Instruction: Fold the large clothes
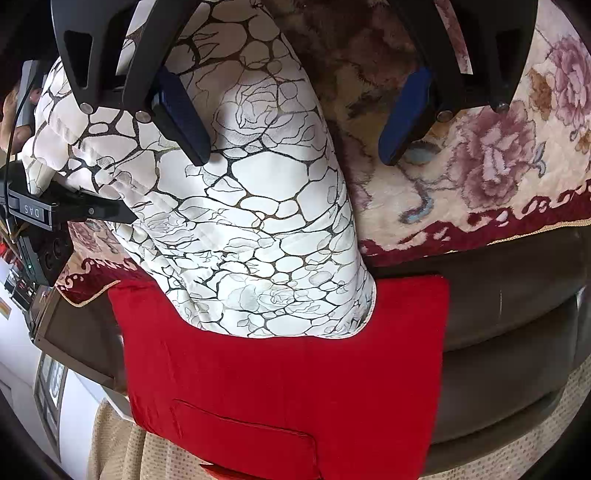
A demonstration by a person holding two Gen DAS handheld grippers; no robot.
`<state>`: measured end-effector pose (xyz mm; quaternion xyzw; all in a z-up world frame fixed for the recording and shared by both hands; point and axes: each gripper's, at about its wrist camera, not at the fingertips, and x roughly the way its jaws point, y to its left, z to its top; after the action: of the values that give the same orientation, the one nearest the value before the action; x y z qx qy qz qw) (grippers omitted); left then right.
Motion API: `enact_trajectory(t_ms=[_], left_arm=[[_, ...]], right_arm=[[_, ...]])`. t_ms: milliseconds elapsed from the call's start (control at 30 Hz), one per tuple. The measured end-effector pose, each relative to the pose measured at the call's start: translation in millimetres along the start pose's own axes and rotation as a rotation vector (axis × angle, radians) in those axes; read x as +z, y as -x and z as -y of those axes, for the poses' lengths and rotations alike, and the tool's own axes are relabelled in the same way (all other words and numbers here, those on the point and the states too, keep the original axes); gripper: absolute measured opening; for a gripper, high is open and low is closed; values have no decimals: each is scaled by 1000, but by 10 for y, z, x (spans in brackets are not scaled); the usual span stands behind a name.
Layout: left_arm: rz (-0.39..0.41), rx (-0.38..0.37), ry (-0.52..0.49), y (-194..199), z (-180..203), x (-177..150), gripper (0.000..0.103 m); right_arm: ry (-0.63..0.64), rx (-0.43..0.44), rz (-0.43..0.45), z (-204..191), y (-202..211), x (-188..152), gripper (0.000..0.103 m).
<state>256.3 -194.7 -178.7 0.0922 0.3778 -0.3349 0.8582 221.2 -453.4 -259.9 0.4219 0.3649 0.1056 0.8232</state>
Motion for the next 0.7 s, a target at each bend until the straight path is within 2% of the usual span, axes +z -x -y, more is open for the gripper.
enact_trajectory(t_ms=[200,267,333,400,567,700], left_arm=[[-5,17,13,53,16,-26,92],[-13,1,27,69,-5,-25,92],[-25,-54,64,79,-52,-23,92],[-45,-141,129,64,-126,-28,92],[-155,-317,295,-190,-272,-83,92],[-182,-358,375,-302,-312,-114,92]], right_arm=[[-3,-8,1,-6,-25,9,79],[-2,-7,0,-2,-25,13,79],[-2,-7,0,-1,-25,12,79],[-1,-10,1,-4,-24,11,79],[11,-13,5,3,-19,8,79],[25,-21,11,-7,-16,-3,78]])
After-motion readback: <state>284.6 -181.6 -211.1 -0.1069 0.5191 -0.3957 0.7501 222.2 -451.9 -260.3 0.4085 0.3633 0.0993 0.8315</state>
